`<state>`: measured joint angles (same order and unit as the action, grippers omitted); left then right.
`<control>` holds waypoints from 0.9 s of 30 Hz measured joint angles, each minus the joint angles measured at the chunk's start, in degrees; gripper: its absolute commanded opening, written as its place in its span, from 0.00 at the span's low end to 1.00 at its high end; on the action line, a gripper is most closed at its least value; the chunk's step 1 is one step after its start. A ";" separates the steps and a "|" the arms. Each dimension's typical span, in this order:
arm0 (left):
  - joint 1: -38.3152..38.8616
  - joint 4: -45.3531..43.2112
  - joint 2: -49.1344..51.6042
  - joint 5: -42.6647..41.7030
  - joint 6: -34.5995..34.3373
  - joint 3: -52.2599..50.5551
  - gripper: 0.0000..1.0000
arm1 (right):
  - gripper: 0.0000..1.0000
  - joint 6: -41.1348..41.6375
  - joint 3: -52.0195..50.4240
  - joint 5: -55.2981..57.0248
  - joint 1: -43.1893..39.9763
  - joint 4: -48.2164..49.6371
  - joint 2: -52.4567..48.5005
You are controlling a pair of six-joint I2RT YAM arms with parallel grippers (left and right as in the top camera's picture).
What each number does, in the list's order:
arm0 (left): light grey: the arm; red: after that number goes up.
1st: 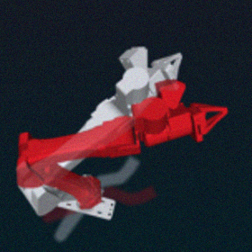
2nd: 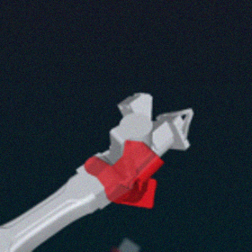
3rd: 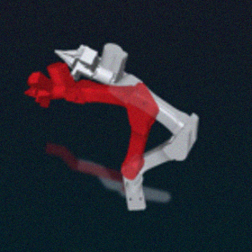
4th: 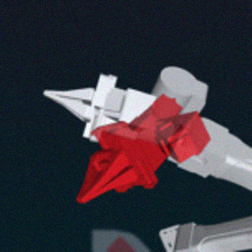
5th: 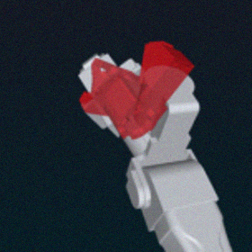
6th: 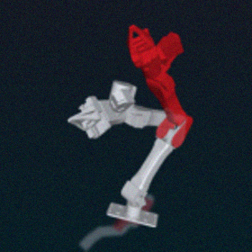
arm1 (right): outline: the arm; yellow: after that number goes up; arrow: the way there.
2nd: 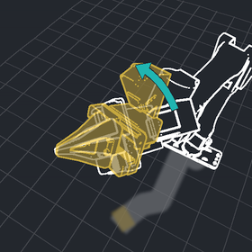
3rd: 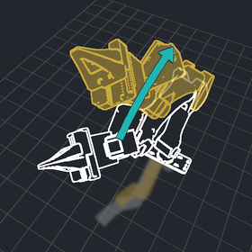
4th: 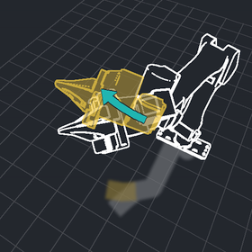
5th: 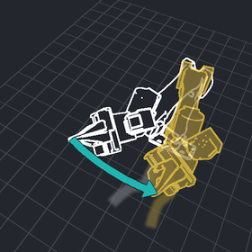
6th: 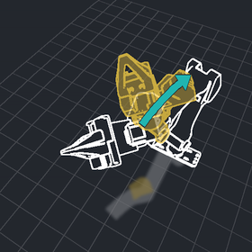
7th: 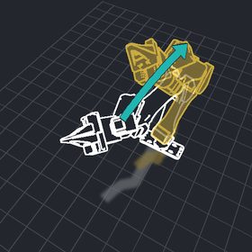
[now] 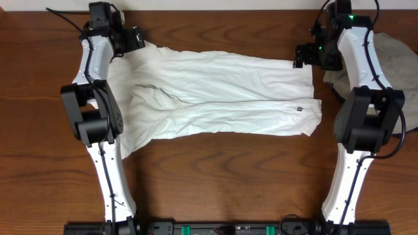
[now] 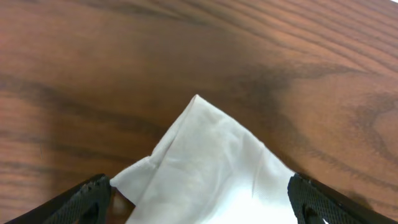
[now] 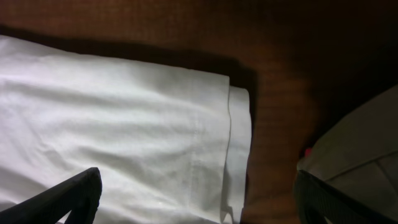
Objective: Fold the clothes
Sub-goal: 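Grasp the shirt's far left and far right corners with both grippers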
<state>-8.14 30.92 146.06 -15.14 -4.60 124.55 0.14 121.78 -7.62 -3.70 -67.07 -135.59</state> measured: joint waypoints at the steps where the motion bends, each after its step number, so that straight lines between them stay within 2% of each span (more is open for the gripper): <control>1: 0.15 -0.24 0.00 -0.02 0.15 0.00 0.92 | 0.96 0.00 0.00 0.02 0.00 -0.26 0.00; 8: 0.72 -1.38 0.94 -0.09 0.63 0.13 0.86 | 0.97 -0.02 0.00 2.21 0.00 -1.57 0.00; 13: 0.66 -1.31 1.73 -0.02 1.29 1.07 0.70 | 0.99 -0.94 0.00 4.72 -0.02 -1.55 0.00; 17: 0.39 -1.03 1.90 0.11 1.66 1.25 0.61 | 0.98 -2.82 0.00 4.48 -0.13 -0.52 0.00; 27: 0.37 -0.28 1.92 0.09 1.68 1.38 0.58 | 0.95 -5.86 0.35 0.33 -1.53 5.35 -1.86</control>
<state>-7.77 30.63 147.98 -15.05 -2.92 125.93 -5.72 122.13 -7.29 -5.23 -61.71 -137.45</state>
